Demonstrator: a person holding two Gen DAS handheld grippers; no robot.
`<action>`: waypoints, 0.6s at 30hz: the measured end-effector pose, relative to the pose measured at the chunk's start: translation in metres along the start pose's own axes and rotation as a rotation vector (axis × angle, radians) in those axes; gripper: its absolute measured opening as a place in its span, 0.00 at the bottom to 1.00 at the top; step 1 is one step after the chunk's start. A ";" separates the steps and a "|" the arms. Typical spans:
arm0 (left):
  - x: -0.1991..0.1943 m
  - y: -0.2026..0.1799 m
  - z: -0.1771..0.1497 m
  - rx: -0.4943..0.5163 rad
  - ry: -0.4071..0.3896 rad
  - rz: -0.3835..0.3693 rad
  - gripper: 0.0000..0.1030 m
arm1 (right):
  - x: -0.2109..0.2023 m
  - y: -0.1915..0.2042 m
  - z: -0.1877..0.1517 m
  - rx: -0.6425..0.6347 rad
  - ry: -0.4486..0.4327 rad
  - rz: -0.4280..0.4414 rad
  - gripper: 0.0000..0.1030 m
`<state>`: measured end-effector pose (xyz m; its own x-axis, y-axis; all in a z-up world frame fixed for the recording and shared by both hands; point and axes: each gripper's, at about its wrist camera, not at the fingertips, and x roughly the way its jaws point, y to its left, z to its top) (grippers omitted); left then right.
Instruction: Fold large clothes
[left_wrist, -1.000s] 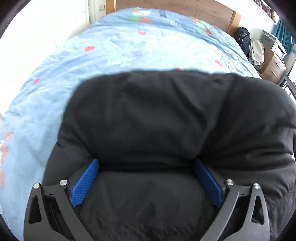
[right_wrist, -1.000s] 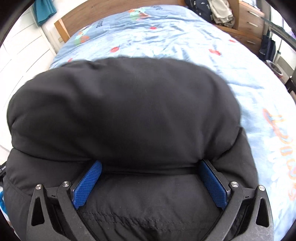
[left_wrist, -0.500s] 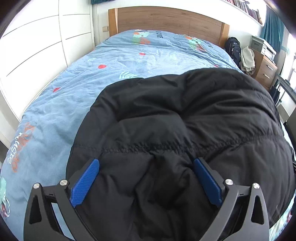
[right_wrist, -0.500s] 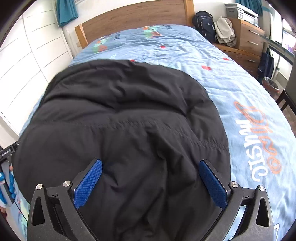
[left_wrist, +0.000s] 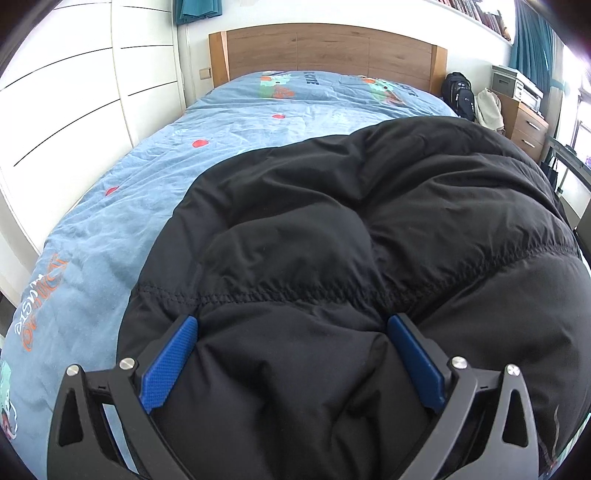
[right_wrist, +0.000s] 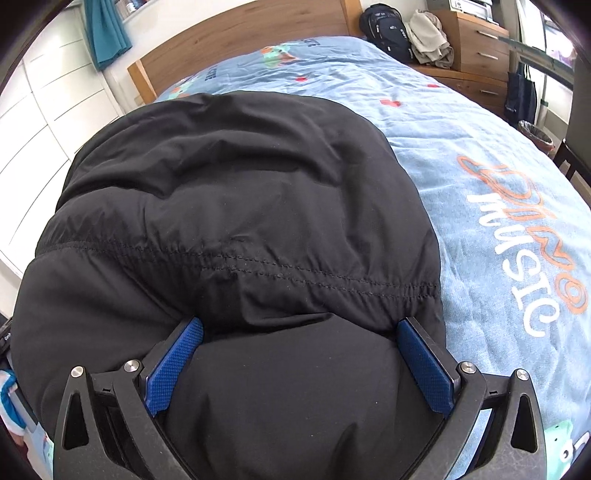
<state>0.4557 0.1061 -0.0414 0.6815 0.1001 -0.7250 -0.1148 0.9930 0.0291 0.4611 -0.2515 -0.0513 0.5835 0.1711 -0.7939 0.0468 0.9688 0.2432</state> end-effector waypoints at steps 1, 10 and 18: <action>0.000 0.000 -0.001 0.000 -0.001 0.002 1.00 | 0.000 0.000 0.000 0.000 0.001 -0.001 0.99; -0.004 -0.006 -0.005 0.009 -0.008 0.027 1.00 | -0.005 0.005 -0.006 -0.011 0.003 -0.018 0.99; -0.007 -0.008 -0.010 0.016 -0.021 0.050 1.00 | -0.006 0.006 -0.009 -0.012 0.002 -0.025 0.99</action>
<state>0.4448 0.0972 -0.0429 0.6901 0.1509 -0.7078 -0.1374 0.9876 0.0765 0.4508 -0.2453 -0.0505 0.5802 0.1470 -0.8011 0.0517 0.9749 0.2164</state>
